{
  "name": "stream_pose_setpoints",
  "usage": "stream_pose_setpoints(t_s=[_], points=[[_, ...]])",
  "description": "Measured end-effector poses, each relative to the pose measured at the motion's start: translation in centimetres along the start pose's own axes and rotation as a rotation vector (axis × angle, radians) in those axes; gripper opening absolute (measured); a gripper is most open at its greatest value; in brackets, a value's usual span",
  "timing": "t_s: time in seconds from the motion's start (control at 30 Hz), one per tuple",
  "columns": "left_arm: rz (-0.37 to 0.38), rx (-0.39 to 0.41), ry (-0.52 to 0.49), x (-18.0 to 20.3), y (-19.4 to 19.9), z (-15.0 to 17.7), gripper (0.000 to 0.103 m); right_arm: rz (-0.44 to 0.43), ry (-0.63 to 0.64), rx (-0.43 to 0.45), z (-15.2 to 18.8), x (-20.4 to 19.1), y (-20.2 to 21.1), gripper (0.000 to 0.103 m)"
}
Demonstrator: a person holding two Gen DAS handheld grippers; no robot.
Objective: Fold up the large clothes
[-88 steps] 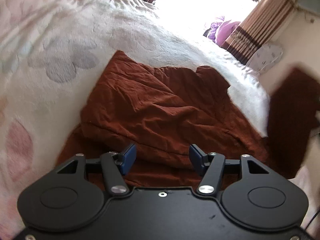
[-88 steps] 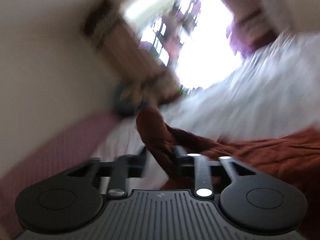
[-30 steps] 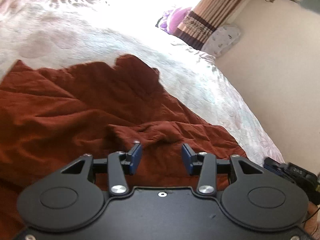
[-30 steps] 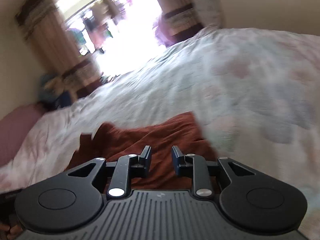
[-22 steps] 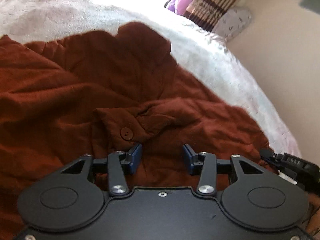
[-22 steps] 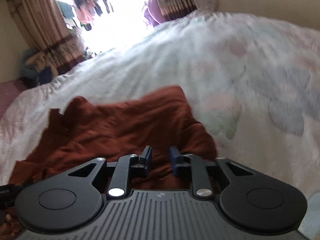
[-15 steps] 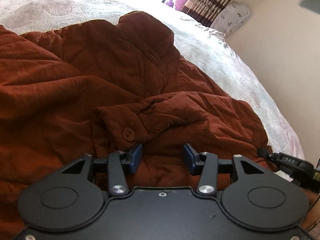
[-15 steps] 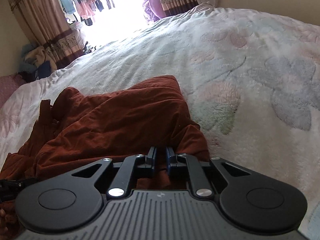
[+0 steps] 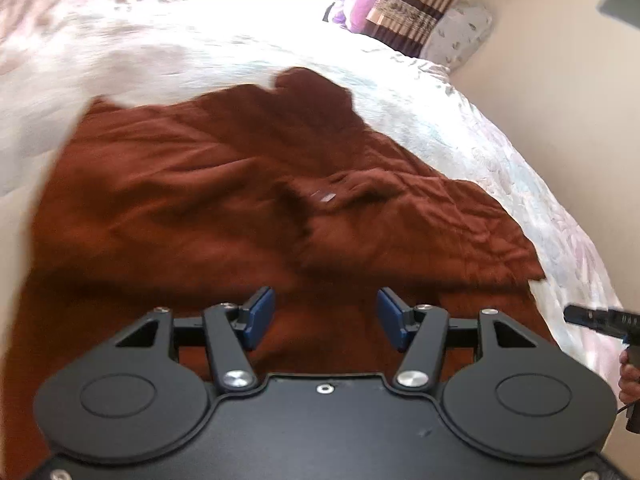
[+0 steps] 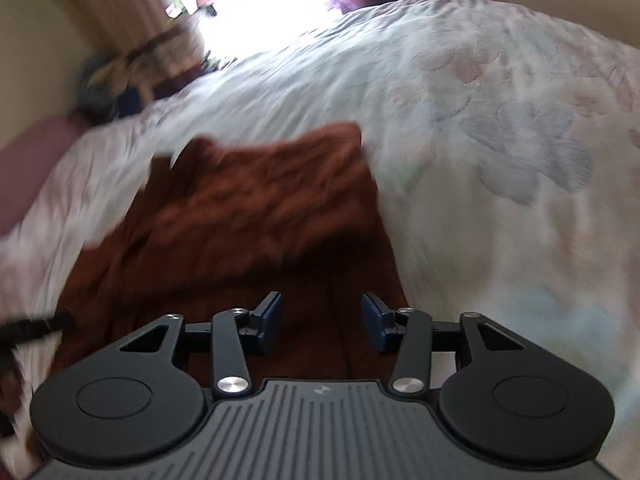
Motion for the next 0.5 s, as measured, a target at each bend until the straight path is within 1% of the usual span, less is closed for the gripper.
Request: stream_pose_setpoints(t_s=[0.03,0.07,0.13,0.2,0.27,0.33,0.4,0.5], points=[[-0.014,0.000,0.016,-1.5,1.6,1.0,0.059,0.007,0.007,-0.010,1.2,0.0,1.3,0.060],[-0.031,-0.001,0.034,-3.1,3.2,2.2,0.059,0.022,0.001,-0.018,2.5,0.4,2.6,0.061],[-0.074,-0.010,0.084,-7.1,6.2,4.8,0.060,0.046,-0.047,-0.026,4.8,1.3,4.9,0.061],[-0.128,-0.019,0.130,-10.4,8.5,7.2,0.060,0.023,-0.123,-0.026,6.8,2.1,6.4,0.061],[-0.179,-0.035,0.198,-13.7,10.3,9.9,0.060,-0.008,-0.215,-0.021,8.7,2.9,7.3,0.061],[-0.197,-0.061,0.297,-16.4,11.4,12.3,0.060,-0.029,-0.297,-0.009,10.2,3.5,7.8,0.061],[-0.195,-0.068,0.371,-18.3,12.4,14.2,0.061,-0.066,-0.353,0.013,11.0,3.6,8.0,0.061],[-0.197,-0.075,0.445,-19.5,12.9,16.2,0.060,-0.081,-0.395,0.033,11.3,3.6,8.0,0.061]])
Point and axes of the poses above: each gripper's, at about its wrist camera, not at the fingertips, and y roughly against the way its jaws point, x to its right, z to its underside, the point moved 10 cm from there along -y, roughly the way its jaws point, and after that the axes turned 13 degrees about -z, right-handed, at the moved point
